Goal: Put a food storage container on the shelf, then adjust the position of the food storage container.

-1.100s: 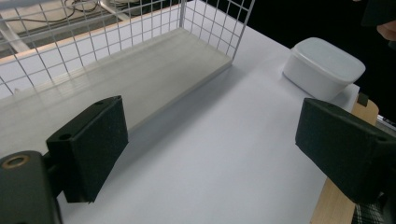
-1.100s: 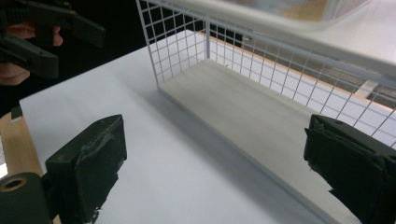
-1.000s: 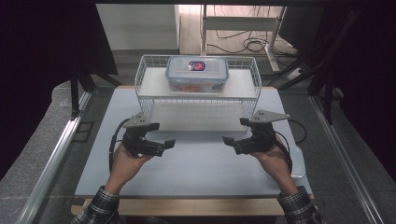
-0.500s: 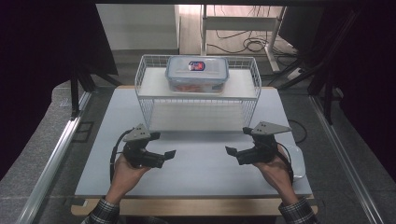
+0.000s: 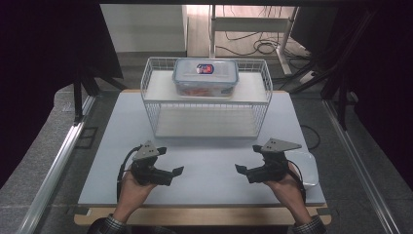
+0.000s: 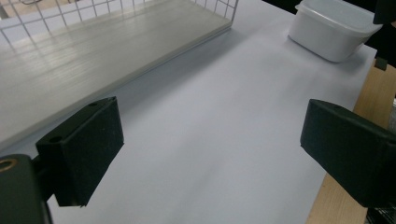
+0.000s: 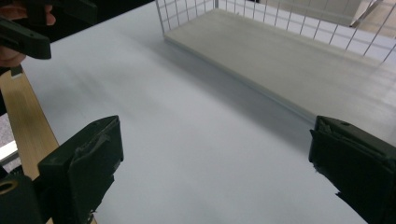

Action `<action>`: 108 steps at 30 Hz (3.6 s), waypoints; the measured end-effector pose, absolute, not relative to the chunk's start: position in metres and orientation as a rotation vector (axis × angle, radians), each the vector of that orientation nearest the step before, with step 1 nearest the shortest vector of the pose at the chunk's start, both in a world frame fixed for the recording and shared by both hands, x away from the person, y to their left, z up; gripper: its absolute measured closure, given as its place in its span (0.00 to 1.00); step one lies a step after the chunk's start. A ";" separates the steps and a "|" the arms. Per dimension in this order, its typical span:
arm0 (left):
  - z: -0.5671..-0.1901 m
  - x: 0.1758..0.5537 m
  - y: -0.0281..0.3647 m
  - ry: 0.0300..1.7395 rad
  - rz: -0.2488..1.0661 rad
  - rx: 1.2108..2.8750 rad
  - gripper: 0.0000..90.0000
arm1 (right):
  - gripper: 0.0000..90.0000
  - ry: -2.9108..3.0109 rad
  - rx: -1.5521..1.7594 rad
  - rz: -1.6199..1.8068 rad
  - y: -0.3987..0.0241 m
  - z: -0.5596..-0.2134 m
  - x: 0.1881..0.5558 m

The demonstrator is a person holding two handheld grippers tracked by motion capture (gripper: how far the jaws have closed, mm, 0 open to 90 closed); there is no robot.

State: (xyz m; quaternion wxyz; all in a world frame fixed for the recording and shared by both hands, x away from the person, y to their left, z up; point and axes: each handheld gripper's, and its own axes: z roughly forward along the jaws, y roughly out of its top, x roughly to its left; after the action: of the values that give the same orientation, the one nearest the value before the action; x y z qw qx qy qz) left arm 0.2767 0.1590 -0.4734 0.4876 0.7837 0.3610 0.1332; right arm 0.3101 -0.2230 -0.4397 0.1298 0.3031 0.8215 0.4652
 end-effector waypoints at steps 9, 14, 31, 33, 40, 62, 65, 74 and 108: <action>-0.483 0.275 0.160 0.904 0.340 1.931 0.06 | 0.02 2.415 0.936 1.295 -0.225 -0.456 0.308; -0.486 0.276 0.158 0.903 0.330 1.943 0.06 | 0.00 2.444 0.986 1.268 -0.228 -0.460 0.311; -0.494 0.280 0.157 0.911 0.296 1.958 0.06 | 0.80 2.344 1.123 1.096 -0.285 -0.447 0.312; -0.494 0.280 0.157 0.911 0.295 1.957 0.06 | 0.88 2.326 1.134 1.071 -0.294 -0.446 0.311; -0.493 0.280 0.157 0.909 0.289 1.958 0.06 | 0.99 2.231 1.227 1.010 -0.329 -0.445 0.312; -0.493 0.281 0.158 0.914 0.284 1.956 0.07 | 1.00 2.009 1.501 0.821 -0.411 -0.459 0.308; -0.494 0.281 0.157 0.912 0.284 1.961 0.07 | 1.00 2.008 1.494 0.809 -0.407 -0.458 0.308; -0.494 0.282 0.155 0.915 0.282 1.967 0.07 | 1.00 2.070 1.463 0.861 -0.386 -0.459 0.310; -0.494 0.283 0.154 0.926 0.269 1.984 0.07 | 0.99 2.343 1.229 1.037 -0.275 -0.473 0.306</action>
State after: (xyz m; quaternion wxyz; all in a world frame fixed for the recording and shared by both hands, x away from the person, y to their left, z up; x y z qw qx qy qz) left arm 0.2828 0.1539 -0.4944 0.4510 0.8027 0.3748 0.1087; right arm 0.3056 -0.2750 -0.4731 0.1492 0.4277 0.8152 0.3608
